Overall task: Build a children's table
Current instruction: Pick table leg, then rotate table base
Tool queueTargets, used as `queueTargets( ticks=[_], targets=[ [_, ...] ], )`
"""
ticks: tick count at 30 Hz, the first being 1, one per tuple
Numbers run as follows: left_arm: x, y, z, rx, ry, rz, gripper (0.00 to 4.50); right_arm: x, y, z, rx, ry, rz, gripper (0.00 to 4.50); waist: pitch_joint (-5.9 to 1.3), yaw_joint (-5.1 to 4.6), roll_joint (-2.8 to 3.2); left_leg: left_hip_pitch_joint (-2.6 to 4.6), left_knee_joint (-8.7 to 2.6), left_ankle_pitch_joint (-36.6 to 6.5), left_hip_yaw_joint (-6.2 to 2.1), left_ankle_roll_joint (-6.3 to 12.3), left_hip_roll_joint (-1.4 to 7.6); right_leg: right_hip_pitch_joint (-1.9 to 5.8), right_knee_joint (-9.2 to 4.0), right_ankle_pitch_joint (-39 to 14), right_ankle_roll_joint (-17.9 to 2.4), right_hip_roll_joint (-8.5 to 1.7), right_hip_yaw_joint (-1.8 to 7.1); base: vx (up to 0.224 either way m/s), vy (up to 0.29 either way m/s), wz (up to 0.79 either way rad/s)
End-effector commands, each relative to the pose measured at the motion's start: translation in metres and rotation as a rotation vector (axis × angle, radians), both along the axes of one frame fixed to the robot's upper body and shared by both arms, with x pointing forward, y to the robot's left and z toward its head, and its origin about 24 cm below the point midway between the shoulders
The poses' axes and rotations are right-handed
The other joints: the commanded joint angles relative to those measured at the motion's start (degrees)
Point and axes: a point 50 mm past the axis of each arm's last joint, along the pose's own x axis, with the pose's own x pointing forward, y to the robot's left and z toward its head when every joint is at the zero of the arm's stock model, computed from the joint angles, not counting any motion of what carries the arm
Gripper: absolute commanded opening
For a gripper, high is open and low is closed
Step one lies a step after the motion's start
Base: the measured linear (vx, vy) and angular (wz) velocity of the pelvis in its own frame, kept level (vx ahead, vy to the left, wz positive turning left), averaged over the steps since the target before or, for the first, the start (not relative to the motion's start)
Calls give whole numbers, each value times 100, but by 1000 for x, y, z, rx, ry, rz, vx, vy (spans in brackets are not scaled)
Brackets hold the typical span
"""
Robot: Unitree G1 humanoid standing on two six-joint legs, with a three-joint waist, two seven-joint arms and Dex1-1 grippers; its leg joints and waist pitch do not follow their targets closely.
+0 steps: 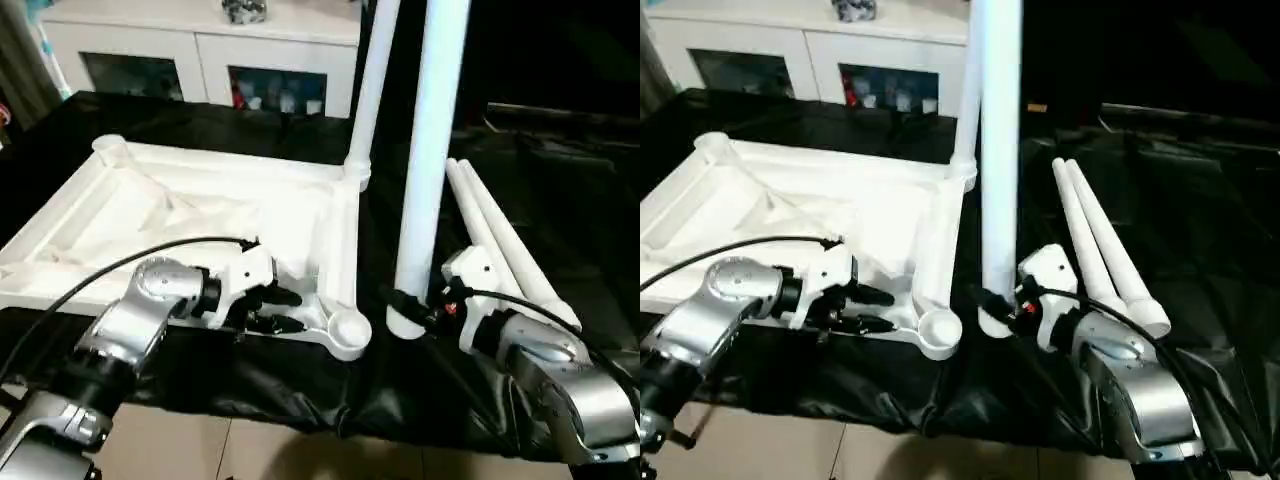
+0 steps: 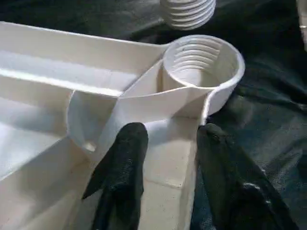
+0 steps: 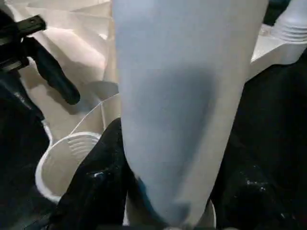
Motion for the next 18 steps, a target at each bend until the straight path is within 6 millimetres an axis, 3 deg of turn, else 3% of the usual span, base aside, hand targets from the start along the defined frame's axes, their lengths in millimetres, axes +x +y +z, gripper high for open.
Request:
queueTargets(
  ticks=[1,4,6,14,18],
  targets=[
    [-2,1,-7,43,43,-40,151,-2,-1,5,1,-17,14,189,-318,18,82,-83,-490,-511,118,164,67,361,-332,-548,-1405,-160,78,0,0,0],
    [-1,3,-7,58,80,-82,128,-3,-1,5,0,-11,18,189,-311,19,60,-77,-511,-705,141,81,89,365,-366,-930,-1280,-166,85,0,0,0],
    [-1,3,-6,50,94,-90,121,-3,-1,5,0,-9,20,189,-303,23,75,-65,-517,-759,157,37,112,341,-365,-972,-1293,-167,79,0,0,0],
    [1,6,-8,82,85,-95,49,-4,0,5,0,-7,28,189,-329,23,80,-75,-503,-505,155,60,117,371,-315,-440,-1411,-174,61,0,0,0],
    [2,7,-7,67,87,-92,26,-3,1,5,6,-6,32,189,-315,25,64,-82,-515,-575,158,62,123,373,-327,-551,-1419,-181,62,0,0,0]
  ],
)
